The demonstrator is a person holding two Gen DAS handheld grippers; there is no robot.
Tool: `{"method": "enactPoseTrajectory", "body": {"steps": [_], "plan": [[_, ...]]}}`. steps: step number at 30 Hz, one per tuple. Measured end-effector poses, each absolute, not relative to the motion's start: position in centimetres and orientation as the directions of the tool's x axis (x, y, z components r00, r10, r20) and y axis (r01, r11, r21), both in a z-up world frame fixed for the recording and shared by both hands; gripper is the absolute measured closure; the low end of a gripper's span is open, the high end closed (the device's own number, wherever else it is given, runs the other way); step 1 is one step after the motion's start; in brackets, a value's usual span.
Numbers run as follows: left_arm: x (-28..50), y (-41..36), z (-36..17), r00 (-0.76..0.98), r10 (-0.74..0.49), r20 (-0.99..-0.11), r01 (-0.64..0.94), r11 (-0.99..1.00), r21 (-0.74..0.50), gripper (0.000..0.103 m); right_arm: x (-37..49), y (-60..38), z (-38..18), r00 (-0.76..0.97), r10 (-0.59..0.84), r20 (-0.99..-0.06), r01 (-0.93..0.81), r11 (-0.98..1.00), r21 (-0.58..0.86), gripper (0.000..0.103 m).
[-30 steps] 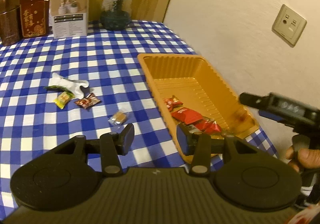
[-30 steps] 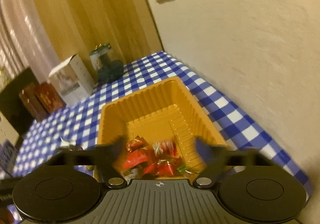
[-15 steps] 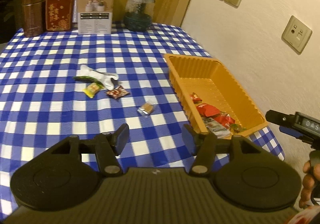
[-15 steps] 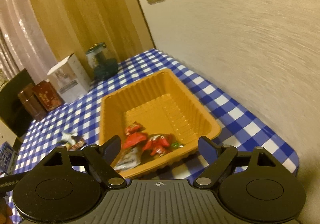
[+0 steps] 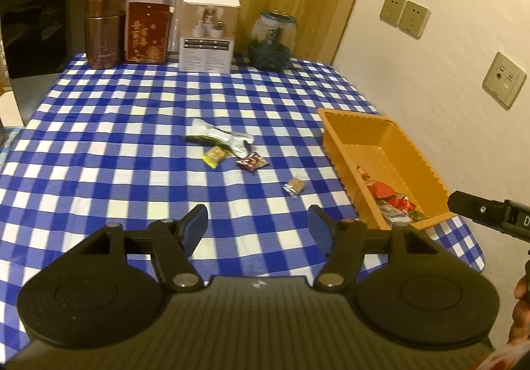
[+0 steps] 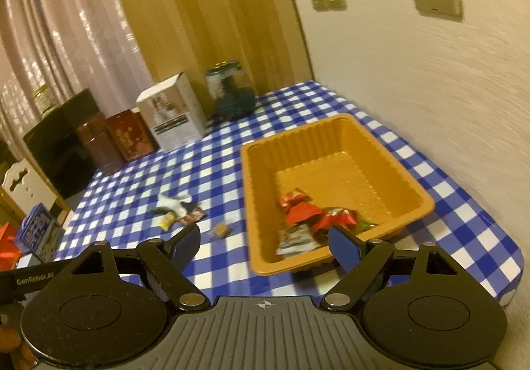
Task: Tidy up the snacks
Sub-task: 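Withdraw both grippers from the tray toward the remaining snacks, then grasp the clear-wrapped brown candy with the right gripper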
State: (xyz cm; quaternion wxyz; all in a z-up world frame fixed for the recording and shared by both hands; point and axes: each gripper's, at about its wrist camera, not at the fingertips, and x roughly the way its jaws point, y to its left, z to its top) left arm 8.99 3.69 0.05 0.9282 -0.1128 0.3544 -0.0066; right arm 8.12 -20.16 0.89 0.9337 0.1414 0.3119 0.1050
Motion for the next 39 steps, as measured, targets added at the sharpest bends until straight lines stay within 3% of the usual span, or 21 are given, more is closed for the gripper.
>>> {"method": "enactPoseTrajectory", "body": {"steps": [11,26,29,39], "plan": [[7.9,7.3,0.2,0.760,-0.046,-0.648,-0.101,0.977,-0.188,0.024,8.2,-15.6,0.6,0.760,0.325,-0.564,-0.176,0.937,0.303,0.019],[13.1,11.2,-1.6,0.746,-0.074,-0.661,-0.052,0.984,-0.169,0.020,12.3,-8.1,-3.7,0.755,0.296,-0.585,-0.196,0.953,0.229,0.020],[14.7,11.5,-2.5,0.742,-0.088,-0.665,-0.027,0.987,-0.161,0.020,14.0,-7.0,-5.5,0.747,0.286,-0.600,-0.184,0.956,0.226,0.036],[19.3,12.2,-6.4,0.721,-0.120,-0.682,-0.001,0.985,-0.174,0.020,19.7,-5.2,-10.2,0.742,0.194,-0.641,-0.117,0.980,0.161,0.050]]}}
